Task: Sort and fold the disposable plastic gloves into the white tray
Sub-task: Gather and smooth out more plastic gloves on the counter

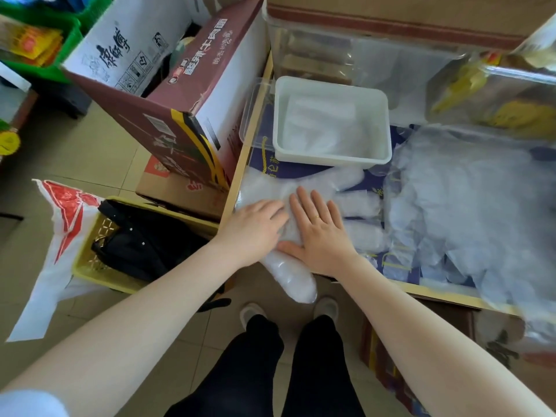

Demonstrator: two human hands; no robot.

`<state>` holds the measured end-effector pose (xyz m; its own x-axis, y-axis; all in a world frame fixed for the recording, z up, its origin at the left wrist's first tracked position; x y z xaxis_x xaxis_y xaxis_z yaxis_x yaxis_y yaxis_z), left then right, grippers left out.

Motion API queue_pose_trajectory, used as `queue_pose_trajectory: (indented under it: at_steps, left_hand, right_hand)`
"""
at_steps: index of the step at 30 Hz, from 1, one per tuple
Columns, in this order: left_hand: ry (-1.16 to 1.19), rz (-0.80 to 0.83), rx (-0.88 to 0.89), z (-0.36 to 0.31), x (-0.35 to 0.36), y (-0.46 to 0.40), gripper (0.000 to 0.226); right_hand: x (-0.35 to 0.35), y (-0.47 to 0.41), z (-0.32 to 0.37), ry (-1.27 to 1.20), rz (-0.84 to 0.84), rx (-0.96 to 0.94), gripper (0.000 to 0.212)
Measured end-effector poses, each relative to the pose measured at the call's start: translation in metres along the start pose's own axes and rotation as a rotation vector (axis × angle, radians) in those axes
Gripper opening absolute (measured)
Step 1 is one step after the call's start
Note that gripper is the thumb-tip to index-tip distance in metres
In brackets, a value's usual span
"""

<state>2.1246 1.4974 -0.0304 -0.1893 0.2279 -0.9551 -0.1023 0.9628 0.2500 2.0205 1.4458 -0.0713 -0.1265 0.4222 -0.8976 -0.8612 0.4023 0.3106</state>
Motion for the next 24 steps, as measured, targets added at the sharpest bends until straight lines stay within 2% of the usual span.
queue_pose_trajectory:
  at_steps: [1,4,7,9,11,12,15,17,21,23,24]
  left_hand:
    - [0.021,0.083,-0.036,0.001,0.007,0.0,0.044]
    - [0.047,0.16,-0.081,0.001,0.004,-0.003,0.054]
    - [0.054,0.252,-0.081,-0.001,0.002,-0.003,0.058]
    - [0.06,0.278,-0.092,-0.002,0.002,-0.002,0.064]
    - [0.046,0.28,-0.108,-0.004,0.001,-0.003,0.074]
    - [0.025,0.282,-0.111,-0.005,0.001,-0.003,0.078]
    - [-0.055,0.273,-0.097,-0.01,0.002,-0.004,0.085]
    - [-0.077,0.263,-0.099,-0.012,0.003,-0.005,0.089]
    - [-0.057,0.255,-0.133,-0.015,0.003,-0.008,0.09]
    - [-0.038,0.25,-0.15,-0.017,0.003,-0.01,0.087]
    - [-0.025,0.244,-0.156,-0.017,0.003,-0.011,0.083]
  right_hand:
    - [-0.002,0.001,-0.001,-0.004,-0.004,-0.004,0.1]
    - [-0.008,0.006,-0.022,-0.08,-0.011,0.01,0.085]
    - [-0.031,0.024,-0.048,-0.224,-0.223,0.077,0.039]
    - [-0.044,0.037,-0.056,-0.233,-0.356,0.11,0.022]
    - [-0.046,0.043,-0.052,-0.292,-0.257,0.143,0.022]
    - [-0.042,0.045,-0.048,-0.28,-0.177,0.138,0.031]
    - [-0.034,0.048,-0.035,0.005,-0.027,0.041,0.059]
    - [-0.033,0.049,-0.031,0.054,-0.019,-0.013,0.061]
    - [-0.036,0.045,-0.029,0.047,-0.213,-0.115,0.031]
    - [-0.038,0.042,-0.027,-0.015,-0.268,-0.143,0.011]
    - [-0.039,0.04,-0.029,-0.07,-0.282,-0.125,0.008]
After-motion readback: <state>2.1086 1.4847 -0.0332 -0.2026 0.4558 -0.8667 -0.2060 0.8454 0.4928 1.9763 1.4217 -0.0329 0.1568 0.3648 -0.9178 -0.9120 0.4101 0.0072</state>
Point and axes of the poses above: each hand's wrist, its own y-axis away from the middle knuckle, its own x-axis out of the palm, z = x × y, the point moved 5 cm from there along -y, towards the middle knuckle, and after that the axes turned 9 degrees about -x, right-handed, at the moved point
